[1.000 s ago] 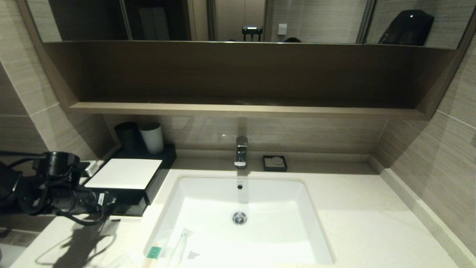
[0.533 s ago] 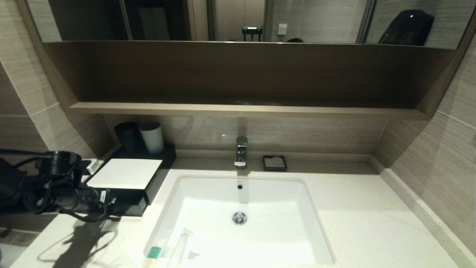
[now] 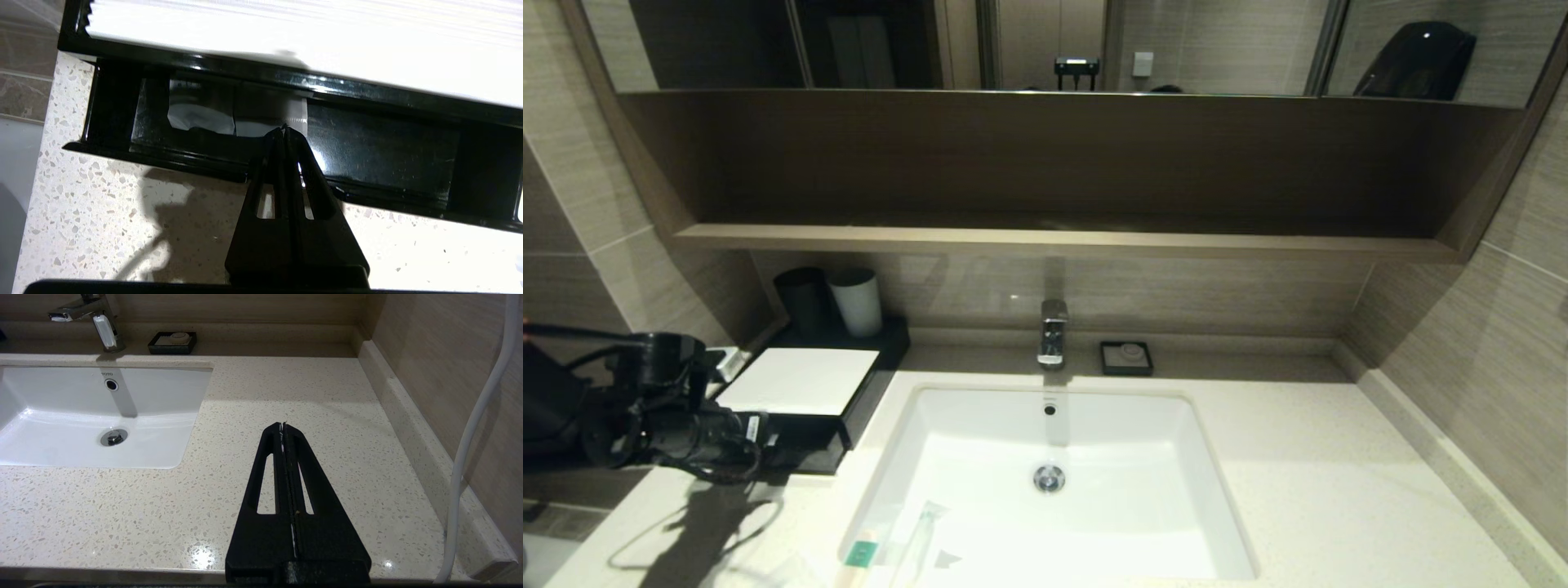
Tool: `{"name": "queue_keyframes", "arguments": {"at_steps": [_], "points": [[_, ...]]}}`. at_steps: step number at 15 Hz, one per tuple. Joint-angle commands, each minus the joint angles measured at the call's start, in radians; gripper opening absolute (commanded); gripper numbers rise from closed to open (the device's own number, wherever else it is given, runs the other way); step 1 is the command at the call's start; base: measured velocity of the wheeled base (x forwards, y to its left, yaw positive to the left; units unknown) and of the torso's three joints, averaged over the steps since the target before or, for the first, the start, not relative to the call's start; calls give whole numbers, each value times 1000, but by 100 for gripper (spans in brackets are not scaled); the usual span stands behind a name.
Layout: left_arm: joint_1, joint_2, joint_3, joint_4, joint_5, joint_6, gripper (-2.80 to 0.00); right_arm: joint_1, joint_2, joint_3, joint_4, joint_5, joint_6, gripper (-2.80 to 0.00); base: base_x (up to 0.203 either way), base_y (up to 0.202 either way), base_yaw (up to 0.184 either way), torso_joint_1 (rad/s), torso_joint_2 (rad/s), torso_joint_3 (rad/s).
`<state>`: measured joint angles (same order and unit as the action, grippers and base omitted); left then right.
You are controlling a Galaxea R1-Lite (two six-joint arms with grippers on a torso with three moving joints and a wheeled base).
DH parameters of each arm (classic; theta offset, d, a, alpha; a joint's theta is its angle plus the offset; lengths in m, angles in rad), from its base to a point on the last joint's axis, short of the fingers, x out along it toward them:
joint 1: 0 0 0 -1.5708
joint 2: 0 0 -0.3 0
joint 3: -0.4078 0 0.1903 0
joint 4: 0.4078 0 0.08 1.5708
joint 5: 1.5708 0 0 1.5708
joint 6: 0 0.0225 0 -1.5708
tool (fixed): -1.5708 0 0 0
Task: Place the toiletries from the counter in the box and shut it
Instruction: Open the drawer
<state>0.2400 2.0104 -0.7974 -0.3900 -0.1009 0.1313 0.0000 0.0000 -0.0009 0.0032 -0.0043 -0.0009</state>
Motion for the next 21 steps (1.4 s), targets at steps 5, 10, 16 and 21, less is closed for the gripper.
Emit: {"name": "queue_keyframes", "arguments": {"at_steps": [5, 10, 16, 21], "points": [[-1, 19, -12, 0, 0, 1, -280, 0, 0, 1, 0, 0, 1, -280, 0, 0, 0, 0, 0, 0], [-2, 31, -20, 0, -2, -1, -280, 0, 0, -1, 0, 0, 1, -280, 0, 0, 0, 0, 0, 0], [-4, 33, -17, 3, -2, -1, -280, 0, 0, -1, 0, 0, -1, -280, 0, 0, 0, 0, 0, 0], [-8, 34, -11, 5, 0, 1, -280, 0, 0, 0, 0, 0, 0, -280, 0, 0, 0, 0, 0, 0]]}}
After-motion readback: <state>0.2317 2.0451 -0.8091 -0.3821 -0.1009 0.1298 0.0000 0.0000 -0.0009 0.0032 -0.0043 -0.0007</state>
